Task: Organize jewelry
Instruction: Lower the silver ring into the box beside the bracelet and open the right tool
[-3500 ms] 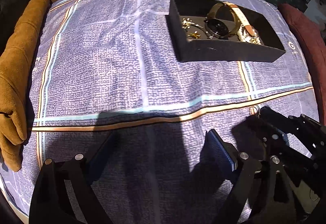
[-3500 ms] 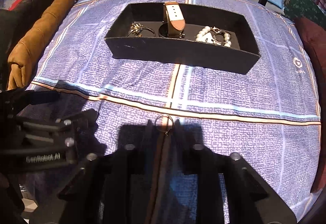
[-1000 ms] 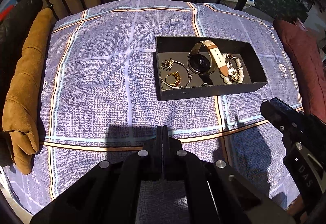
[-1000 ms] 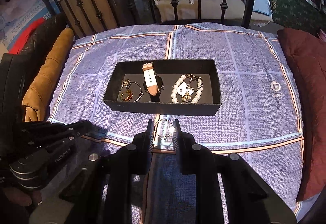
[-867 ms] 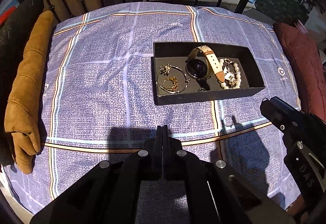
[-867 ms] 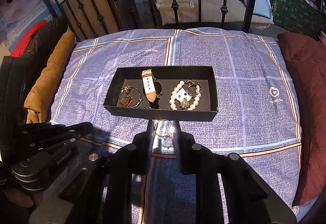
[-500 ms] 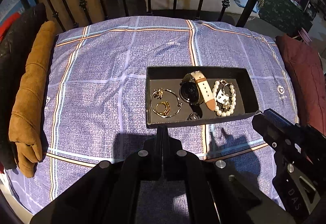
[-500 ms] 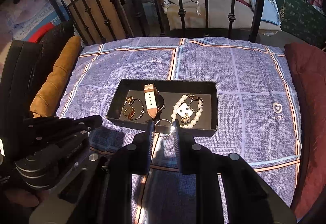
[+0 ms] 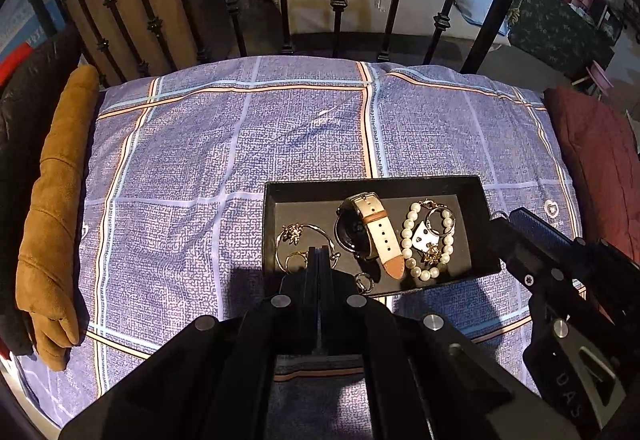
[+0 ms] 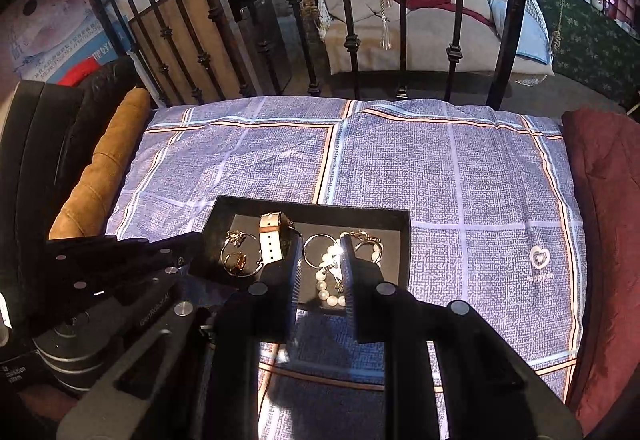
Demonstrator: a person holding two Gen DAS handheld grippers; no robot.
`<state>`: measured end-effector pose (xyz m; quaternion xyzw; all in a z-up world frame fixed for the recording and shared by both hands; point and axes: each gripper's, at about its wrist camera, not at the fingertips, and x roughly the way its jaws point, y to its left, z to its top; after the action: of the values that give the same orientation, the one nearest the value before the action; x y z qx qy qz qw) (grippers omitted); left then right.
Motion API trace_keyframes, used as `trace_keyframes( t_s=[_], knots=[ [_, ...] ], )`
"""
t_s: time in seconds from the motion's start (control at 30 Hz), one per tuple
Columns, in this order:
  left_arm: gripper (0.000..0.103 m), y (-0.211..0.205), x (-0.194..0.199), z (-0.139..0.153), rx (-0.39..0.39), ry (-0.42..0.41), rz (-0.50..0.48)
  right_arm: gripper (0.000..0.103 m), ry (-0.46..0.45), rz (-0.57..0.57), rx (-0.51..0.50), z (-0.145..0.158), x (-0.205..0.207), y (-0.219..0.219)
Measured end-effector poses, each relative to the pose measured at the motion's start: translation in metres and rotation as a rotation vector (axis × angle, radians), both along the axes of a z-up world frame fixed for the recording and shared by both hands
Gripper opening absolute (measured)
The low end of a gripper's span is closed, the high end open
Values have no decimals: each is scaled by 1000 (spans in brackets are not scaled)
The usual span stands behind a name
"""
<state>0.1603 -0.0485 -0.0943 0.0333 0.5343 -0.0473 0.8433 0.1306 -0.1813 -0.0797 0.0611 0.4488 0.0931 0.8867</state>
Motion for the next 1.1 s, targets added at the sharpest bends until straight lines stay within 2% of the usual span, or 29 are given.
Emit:
trace_keyframes(
  t_s=[1.1],
  knots=[
    [0,0,18,-5,7,11,-11,20,7,-16,-8,-5,13,-1]
  ],
)
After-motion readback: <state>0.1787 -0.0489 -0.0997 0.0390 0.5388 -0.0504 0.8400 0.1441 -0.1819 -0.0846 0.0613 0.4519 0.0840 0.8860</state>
